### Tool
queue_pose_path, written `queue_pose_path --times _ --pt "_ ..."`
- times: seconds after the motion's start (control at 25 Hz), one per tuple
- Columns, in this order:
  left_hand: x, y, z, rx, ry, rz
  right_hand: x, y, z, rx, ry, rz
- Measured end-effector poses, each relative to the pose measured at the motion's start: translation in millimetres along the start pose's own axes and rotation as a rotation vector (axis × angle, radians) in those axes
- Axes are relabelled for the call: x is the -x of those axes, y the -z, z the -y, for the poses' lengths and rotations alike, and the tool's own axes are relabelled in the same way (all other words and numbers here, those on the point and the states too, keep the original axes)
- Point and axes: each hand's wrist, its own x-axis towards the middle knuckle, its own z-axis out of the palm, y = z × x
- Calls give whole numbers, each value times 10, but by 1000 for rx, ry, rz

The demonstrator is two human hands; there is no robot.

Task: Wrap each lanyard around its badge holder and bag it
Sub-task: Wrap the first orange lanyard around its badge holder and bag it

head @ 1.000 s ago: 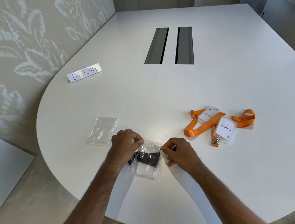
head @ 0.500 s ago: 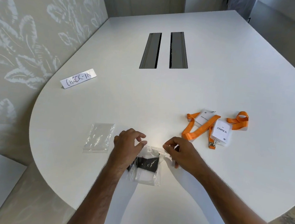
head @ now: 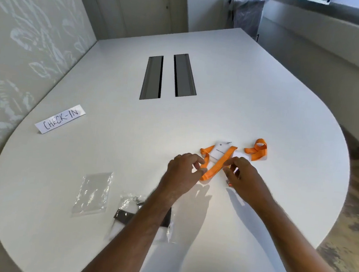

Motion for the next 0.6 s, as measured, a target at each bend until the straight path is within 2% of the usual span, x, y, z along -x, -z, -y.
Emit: queue_pose_path --times 0.16,0.32,0.48,0.6 --pt "-166 -383 -369 -18 -45 79 71 180 -329 74 -87 -49" --pt "-275 -770 -537 -159 -79 55 112 212 -462 25 -198 -14" --pt "-366 -970 -585 -226 -8 65 76 240 -444 -76 -264 -2" --pt "-376 -1070 -623 -145 64 143 88 260 -413 -114 -315 25"
